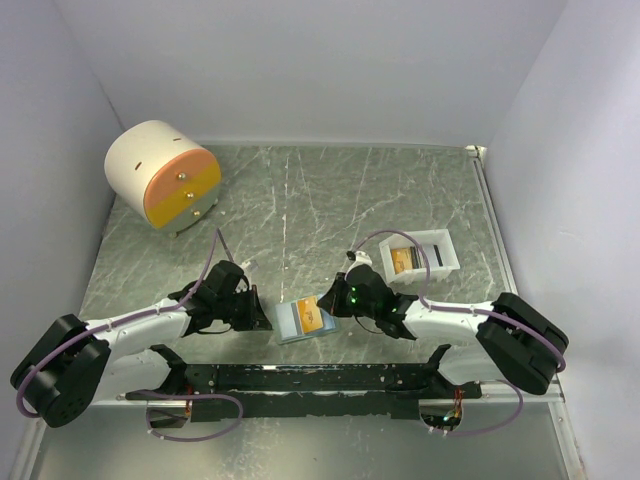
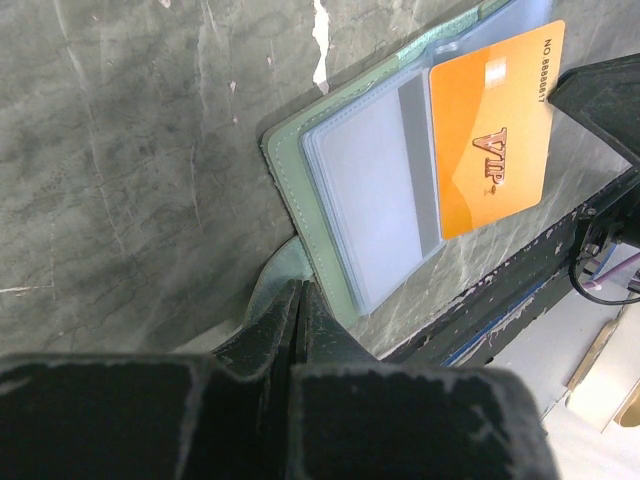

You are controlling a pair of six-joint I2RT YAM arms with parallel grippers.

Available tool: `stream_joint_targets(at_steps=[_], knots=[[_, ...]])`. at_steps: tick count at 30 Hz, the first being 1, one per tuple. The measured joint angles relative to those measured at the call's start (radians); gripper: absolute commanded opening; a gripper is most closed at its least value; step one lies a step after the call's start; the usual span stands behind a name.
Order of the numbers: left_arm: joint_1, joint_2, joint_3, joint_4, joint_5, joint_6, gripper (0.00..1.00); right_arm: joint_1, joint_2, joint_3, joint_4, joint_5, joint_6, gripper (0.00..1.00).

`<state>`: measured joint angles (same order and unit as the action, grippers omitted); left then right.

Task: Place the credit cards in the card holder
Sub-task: Insert the credit card into the card holder.

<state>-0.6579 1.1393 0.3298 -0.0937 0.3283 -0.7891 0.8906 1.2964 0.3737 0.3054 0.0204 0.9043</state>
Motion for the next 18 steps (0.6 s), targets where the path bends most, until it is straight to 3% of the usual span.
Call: stream_joint_targets(at_steps=[18], knots=[[0.0, 0.023, 0.0, 0.012, 0.001, 0.0, 0.07, 0.0, 0.031, 0.0, 0.014, -0.001, -0.008, 0.0]])
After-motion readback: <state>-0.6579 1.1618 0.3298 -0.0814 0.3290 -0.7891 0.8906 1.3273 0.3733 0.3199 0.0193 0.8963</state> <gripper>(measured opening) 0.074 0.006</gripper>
